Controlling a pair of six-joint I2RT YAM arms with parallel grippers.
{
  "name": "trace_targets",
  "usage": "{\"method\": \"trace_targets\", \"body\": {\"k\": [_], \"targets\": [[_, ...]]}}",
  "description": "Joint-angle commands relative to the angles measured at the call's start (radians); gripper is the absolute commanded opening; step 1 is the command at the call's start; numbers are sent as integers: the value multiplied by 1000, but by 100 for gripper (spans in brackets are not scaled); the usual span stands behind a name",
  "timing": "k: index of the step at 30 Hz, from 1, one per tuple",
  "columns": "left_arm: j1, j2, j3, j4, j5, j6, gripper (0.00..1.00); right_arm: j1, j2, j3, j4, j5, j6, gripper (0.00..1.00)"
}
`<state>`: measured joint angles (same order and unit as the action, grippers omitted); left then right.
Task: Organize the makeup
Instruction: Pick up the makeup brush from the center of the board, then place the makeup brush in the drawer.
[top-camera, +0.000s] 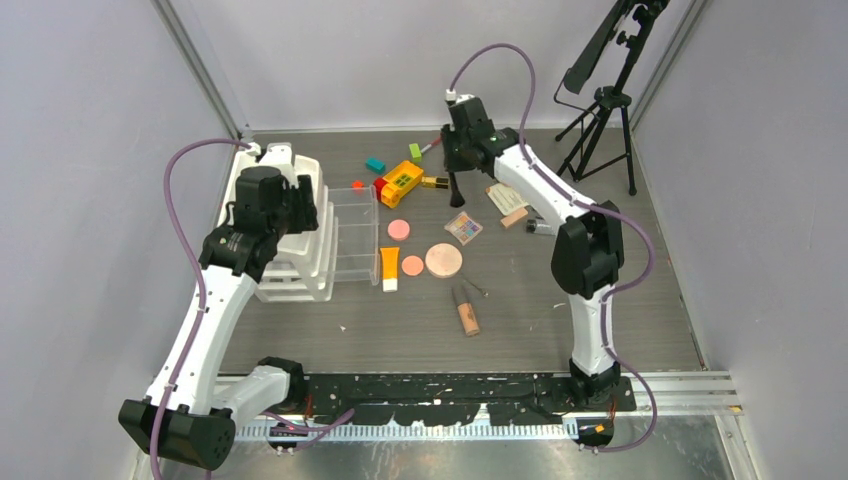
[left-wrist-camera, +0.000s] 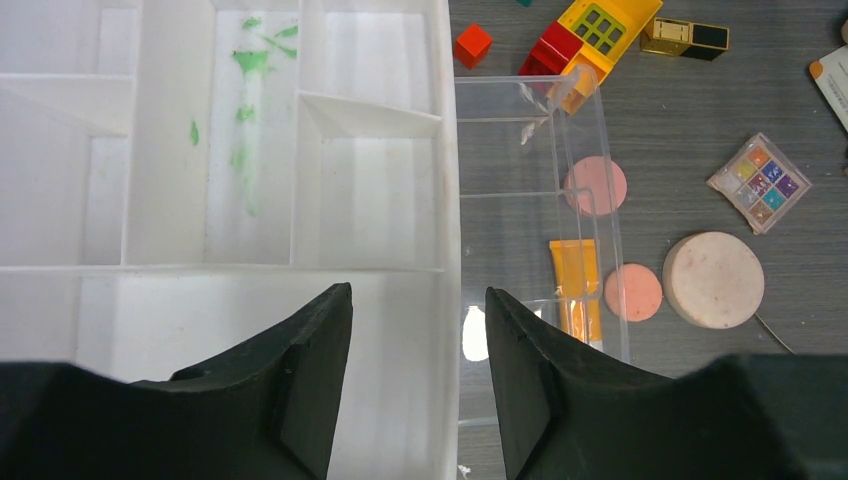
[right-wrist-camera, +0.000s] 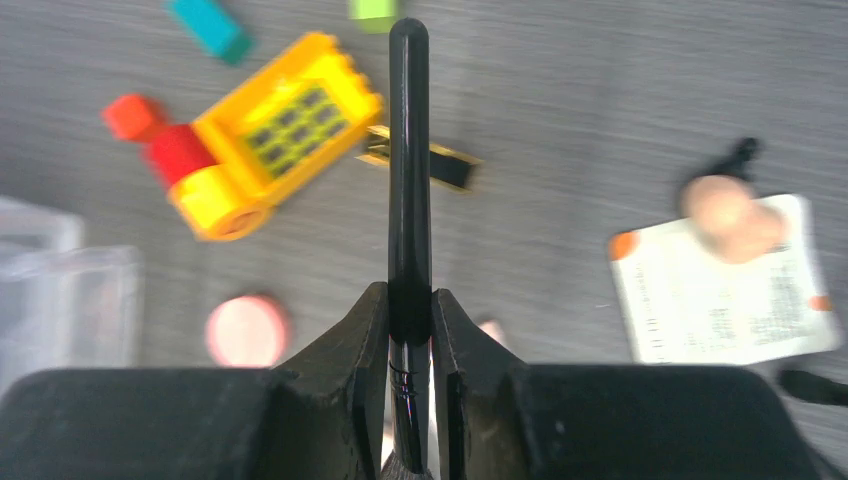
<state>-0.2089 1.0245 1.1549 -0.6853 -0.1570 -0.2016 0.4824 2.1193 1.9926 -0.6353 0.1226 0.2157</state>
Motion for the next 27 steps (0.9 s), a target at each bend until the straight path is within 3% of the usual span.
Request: {"method": "trace_targets", "body": {"k": [1, 5, 9, 19, 27], "targets": [[3, -13, -1, 41, -2, 4, 53, 93, -163, -139, 243, -69, 218, 1], [3, -17, -1, 39, -8, 4, 53, 118, -233, -283, 458, -148, 480, 1], [3, -21, 0, 39, -10, 4, 53, 159, -268, -400, 612, -69, 618, 1], [3, -27, -3, 39, -15, 5, 53, 240, -286, -439, 712, -72, 738, 0], [3, -21, -1, 38, -23, 4, 53, 318, -237, -414, 712, -41, 720, 1]]}}
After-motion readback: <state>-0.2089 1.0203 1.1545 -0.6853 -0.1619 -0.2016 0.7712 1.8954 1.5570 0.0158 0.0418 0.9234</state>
